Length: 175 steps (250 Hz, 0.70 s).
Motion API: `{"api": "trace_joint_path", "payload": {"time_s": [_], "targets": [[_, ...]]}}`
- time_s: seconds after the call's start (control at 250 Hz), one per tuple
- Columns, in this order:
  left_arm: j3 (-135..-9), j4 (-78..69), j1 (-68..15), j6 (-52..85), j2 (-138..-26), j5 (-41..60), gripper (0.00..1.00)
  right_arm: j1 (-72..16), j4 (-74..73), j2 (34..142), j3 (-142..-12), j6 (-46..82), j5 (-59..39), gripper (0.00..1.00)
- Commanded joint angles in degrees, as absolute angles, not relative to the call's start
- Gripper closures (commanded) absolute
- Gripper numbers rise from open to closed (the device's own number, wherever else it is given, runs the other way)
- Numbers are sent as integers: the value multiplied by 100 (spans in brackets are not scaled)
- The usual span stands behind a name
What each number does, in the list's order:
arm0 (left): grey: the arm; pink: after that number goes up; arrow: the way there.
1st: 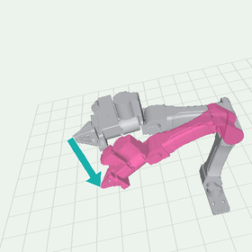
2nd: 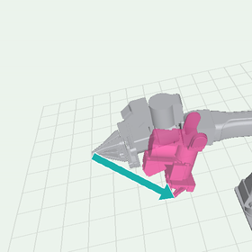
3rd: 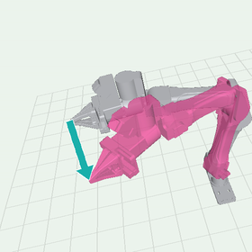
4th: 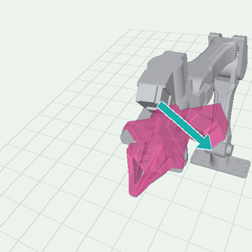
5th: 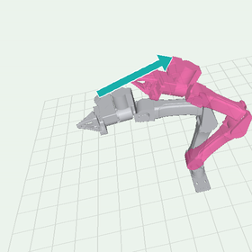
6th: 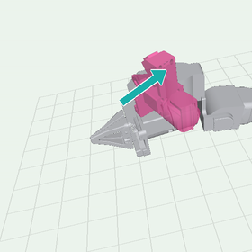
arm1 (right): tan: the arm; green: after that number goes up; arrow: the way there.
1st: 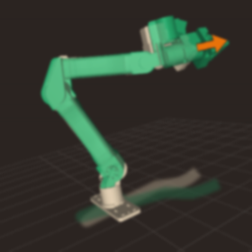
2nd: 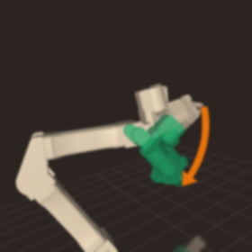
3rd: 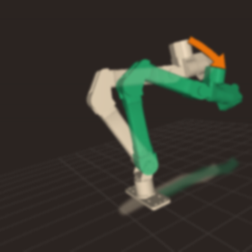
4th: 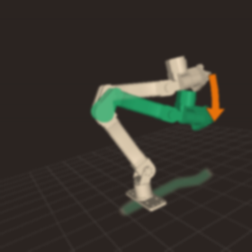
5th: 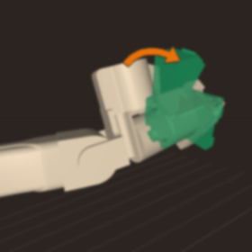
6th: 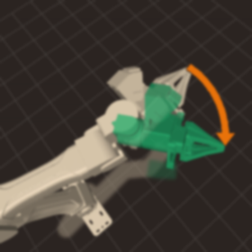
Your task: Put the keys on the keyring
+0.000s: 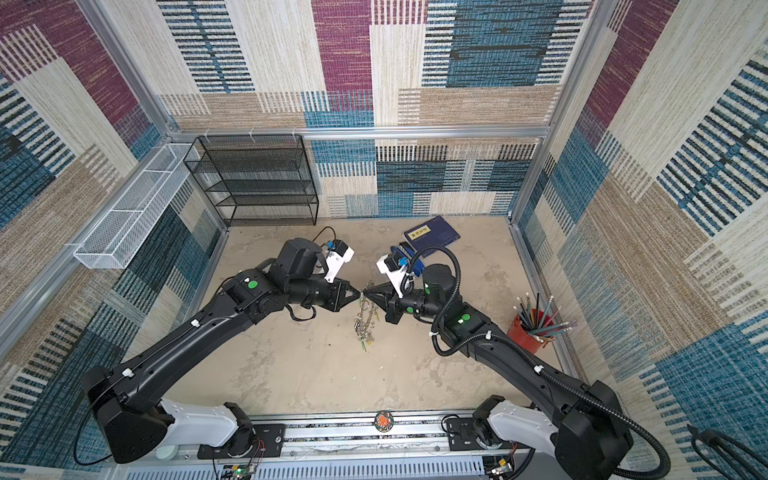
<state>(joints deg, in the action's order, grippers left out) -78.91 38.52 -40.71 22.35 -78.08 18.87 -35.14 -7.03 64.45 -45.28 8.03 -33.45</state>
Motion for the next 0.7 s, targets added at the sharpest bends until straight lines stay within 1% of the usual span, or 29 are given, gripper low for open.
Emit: {"api": "trace_joint_path", "payload": {"time_s": [0.0, 0.1, 0.312, 0.696], "targets": [[-7891, 3952, -3896, 2218, -7845, 2132, 100, -3485, -1547, 6370, -4518, 914, -3705, 100], [-7893, 3952, -3700, 2188, -7824, 2571, 100, -3454, -1663, 6372, -4486, 925, -3741, 100], [-7960, 4126, -3477, 2034, -7864, 3067, 100, -3385, -1885, 6368, -4485, 989, -3867, 100], [-8325, 5029, -3254, 1305, -8108, 3647, 100, -3270, -2301, 6450, -4498, 1054, -4073, 100]]}}
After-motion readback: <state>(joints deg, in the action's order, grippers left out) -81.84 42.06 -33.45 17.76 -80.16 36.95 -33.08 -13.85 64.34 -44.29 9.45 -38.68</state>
